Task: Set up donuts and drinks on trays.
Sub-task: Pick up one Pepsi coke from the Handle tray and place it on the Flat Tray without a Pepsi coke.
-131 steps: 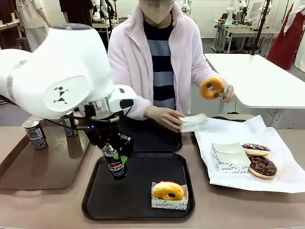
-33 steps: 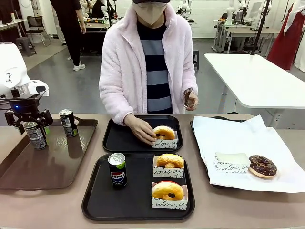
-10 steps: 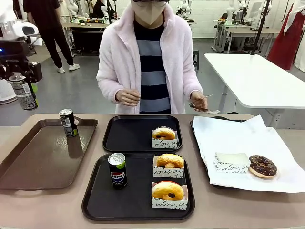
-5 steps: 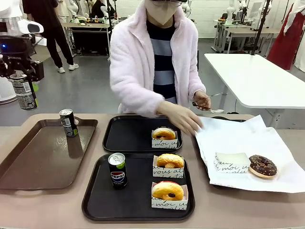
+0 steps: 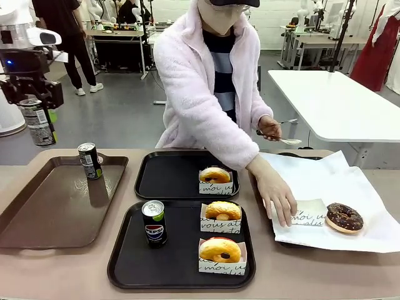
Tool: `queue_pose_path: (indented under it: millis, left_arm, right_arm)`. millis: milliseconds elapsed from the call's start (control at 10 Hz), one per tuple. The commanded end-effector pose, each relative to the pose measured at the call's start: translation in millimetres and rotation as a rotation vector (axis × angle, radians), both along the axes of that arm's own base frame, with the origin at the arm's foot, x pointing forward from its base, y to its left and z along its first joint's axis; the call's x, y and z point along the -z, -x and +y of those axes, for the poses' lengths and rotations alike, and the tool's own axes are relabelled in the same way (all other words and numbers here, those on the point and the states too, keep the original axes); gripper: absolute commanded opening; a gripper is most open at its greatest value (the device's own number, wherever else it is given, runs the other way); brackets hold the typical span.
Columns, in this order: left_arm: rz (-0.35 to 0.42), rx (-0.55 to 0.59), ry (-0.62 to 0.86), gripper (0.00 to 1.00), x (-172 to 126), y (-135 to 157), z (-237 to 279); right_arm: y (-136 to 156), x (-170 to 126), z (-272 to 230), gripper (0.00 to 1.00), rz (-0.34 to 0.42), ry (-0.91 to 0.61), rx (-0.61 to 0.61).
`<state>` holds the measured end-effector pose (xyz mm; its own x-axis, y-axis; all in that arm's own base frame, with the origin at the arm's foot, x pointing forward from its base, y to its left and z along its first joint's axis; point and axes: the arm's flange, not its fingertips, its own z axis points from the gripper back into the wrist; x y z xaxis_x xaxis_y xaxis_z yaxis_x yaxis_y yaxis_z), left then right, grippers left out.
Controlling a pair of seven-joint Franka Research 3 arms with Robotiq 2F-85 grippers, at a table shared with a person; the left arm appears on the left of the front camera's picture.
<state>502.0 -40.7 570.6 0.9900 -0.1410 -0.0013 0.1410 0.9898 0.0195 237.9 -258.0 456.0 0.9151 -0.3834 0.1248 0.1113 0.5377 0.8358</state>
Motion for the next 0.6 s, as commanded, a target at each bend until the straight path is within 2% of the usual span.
queue_pose_path:
  millis: [0,200,500]
  left_arm:
    - [0.043,0.242,0.047,0.59,-3,11,-32]
    - [0.075,0.443,0.064,0.59,4,20,-73]
    - [0.129,0.597,0.107,0.59,24,16,-122]
  right_arm:
    - [2,-1,0,1.0,0.012,-0.004,-0.004]
    - [2,-1,0,1.0,0.012,-0.004,-0.004]
    - [2,-1,0,1.0,0.012,-0.004,-0.004]
